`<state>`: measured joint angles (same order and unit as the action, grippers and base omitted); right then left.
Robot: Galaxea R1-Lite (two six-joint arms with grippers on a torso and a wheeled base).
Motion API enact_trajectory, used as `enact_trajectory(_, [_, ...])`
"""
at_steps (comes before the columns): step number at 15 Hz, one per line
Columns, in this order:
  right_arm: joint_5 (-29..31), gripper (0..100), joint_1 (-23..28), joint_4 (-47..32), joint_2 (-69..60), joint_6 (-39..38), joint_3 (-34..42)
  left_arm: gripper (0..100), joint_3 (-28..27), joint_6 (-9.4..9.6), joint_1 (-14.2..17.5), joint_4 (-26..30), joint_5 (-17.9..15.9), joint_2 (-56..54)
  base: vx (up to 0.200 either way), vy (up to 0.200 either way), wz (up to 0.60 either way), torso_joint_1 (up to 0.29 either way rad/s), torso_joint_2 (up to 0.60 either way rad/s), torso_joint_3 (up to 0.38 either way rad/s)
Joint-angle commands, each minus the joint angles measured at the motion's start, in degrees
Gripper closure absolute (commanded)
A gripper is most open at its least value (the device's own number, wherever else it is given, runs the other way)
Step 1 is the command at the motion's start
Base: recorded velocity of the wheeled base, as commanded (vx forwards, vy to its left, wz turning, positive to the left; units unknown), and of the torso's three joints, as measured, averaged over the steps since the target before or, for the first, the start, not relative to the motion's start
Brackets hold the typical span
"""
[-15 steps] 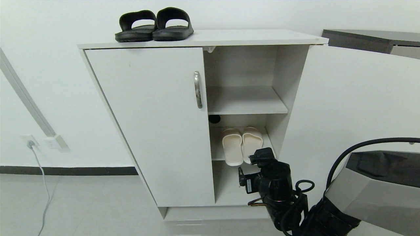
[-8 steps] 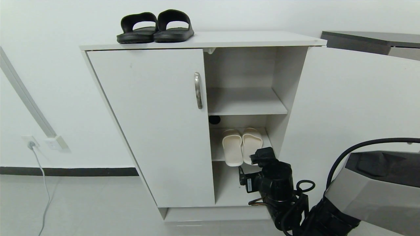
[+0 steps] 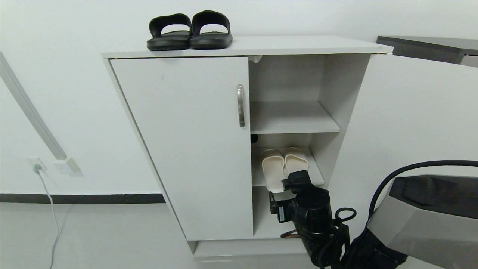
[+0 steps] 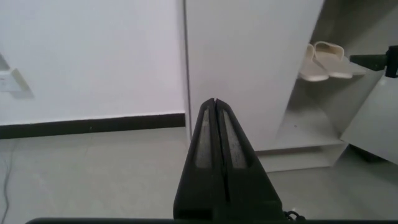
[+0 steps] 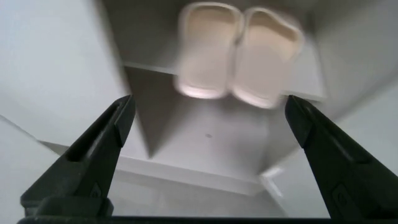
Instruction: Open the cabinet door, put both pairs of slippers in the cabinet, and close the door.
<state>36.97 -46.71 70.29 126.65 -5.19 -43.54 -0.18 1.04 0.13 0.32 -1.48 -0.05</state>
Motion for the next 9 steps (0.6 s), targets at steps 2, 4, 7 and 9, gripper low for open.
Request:
enact_trajectory(2, [0.0, 0, 0.1, -0.1, 0.2, -0.1, 0.0, 100, 0.0, 0.02, 0.0, 0.0, 0.0, 0.0, 0.000, 0.200, 0.00, 0.002, 0.00, 0.005])
enact_trajectory(4, [0.0, 0, 0.1, -0.1, 0.3, -0.1, 0.0, 100, 0.0, 0.02, 0.0, 0.0, 0.1, 0.0, 0.000, 0.200, 0.00, 0.005, 0.00, 0.005])
enact_trajectory(7, [0.0, 0, 0.1, 0.5, 0.3, -0.1, 0.0, 100, 0.0, 0.02, 0.0, 0.0, 0.1, 0.0, 0.000, 0.200, 0.00, 0.001, 0.00, -0.001])
enact_trajectory(9, [0.0, 0, 0.1, 0.7, 0.3, -0.1, 0.0, 100, 0.0, 0.02, 0.0, 0.0, 0.1, 0.0, 0.000, 0.200, 0.00, 0.002, 0.00, 0.002])
